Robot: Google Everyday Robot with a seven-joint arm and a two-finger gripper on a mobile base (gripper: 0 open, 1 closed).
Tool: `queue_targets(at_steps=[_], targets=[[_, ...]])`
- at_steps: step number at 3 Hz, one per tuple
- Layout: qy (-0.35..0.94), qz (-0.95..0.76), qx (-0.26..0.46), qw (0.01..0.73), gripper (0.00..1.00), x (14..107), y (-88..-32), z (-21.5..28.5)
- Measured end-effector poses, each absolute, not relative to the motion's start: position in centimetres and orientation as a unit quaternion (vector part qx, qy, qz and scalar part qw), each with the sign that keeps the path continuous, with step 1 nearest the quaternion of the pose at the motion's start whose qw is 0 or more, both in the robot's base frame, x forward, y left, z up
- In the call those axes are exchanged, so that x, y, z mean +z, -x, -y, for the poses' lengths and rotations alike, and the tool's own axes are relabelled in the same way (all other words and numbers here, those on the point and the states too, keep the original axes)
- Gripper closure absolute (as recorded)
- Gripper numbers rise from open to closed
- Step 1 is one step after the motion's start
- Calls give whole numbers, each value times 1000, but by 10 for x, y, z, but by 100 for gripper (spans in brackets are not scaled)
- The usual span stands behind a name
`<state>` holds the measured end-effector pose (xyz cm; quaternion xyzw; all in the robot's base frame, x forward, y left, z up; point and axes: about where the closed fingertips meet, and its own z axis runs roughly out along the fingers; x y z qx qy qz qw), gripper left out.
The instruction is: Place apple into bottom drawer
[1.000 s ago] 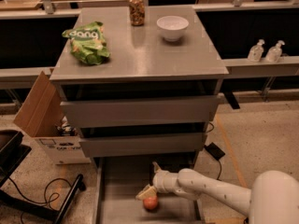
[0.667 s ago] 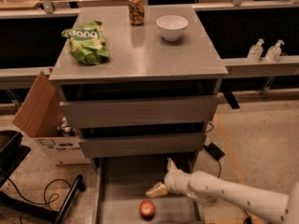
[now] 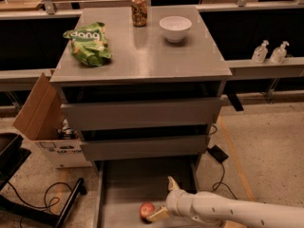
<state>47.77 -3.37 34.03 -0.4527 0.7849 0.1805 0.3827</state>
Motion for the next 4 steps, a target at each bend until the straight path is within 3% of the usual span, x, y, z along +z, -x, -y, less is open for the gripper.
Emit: queue_targets(at_steps=[2, 4], targets=[[430, -796, 115, 409, 0, 394, -491, 74], [361, -800, -51, 477, 0, 535, -494, 159]])
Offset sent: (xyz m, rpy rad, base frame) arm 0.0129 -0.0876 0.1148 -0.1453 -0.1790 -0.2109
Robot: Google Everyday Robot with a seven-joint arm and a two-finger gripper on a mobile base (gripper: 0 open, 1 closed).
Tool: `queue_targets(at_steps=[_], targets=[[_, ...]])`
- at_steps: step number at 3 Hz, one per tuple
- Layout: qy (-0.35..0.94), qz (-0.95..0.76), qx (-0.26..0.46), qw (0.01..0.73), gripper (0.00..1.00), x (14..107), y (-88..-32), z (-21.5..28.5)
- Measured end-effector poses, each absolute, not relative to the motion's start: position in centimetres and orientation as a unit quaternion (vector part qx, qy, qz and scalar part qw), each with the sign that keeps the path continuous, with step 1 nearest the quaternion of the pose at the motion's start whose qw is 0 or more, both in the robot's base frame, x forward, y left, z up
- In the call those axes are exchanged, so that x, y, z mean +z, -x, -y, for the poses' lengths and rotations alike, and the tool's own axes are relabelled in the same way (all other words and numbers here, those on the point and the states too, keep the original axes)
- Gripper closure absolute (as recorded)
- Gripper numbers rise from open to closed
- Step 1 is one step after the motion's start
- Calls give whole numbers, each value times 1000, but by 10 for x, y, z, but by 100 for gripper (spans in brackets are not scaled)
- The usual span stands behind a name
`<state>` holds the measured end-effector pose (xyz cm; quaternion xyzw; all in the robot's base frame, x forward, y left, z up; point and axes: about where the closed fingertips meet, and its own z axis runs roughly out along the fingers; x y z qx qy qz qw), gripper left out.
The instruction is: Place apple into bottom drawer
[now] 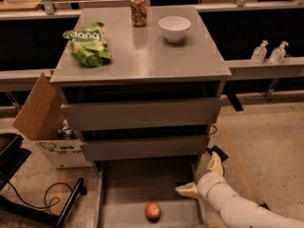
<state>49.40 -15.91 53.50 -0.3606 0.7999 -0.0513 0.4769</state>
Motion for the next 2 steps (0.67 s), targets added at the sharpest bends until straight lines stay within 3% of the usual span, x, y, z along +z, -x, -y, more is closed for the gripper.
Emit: queue_targets(at_steps=[2], targets=[[278, -781, -193, 524, 0, 659, -515, 243]])
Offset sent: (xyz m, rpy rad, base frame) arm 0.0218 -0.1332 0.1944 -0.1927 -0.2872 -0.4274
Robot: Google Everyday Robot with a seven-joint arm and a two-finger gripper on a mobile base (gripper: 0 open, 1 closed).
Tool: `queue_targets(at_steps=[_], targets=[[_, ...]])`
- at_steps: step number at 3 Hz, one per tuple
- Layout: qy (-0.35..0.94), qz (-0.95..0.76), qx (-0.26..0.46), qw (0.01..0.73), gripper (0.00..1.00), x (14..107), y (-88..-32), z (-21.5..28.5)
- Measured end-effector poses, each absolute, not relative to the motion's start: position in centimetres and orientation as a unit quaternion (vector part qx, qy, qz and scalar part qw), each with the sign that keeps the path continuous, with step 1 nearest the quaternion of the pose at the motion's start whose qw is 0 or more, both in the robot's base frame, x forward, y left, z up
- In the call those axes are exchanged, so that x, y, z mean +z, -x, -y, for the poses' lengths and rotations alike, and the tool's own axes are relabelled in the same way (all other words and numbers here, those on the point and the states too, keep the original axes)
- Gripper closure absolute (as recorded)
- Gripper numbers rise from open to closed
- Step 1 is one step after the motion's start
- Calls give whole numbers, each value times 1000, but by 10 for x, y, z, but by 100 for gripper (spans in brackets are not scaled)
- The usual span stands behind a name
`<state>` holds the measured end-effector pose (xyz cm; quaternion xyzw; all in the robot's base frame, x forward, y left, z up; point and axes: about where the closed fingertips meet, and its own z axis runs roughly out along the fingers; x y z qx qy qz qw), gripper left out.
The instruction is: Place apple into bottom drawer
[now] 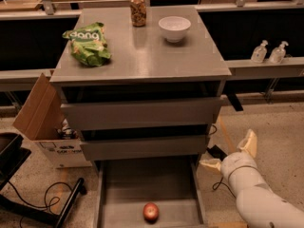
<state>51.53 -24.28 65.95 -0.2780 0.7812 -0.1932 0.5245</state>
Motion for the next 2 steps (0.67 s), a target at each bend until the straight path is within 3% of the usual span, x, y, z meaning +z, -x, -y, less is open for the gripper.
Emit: queue_targets(at_steps=[2], targets=[[234, -768, -268, 532, 0, 754, -510, 270]])
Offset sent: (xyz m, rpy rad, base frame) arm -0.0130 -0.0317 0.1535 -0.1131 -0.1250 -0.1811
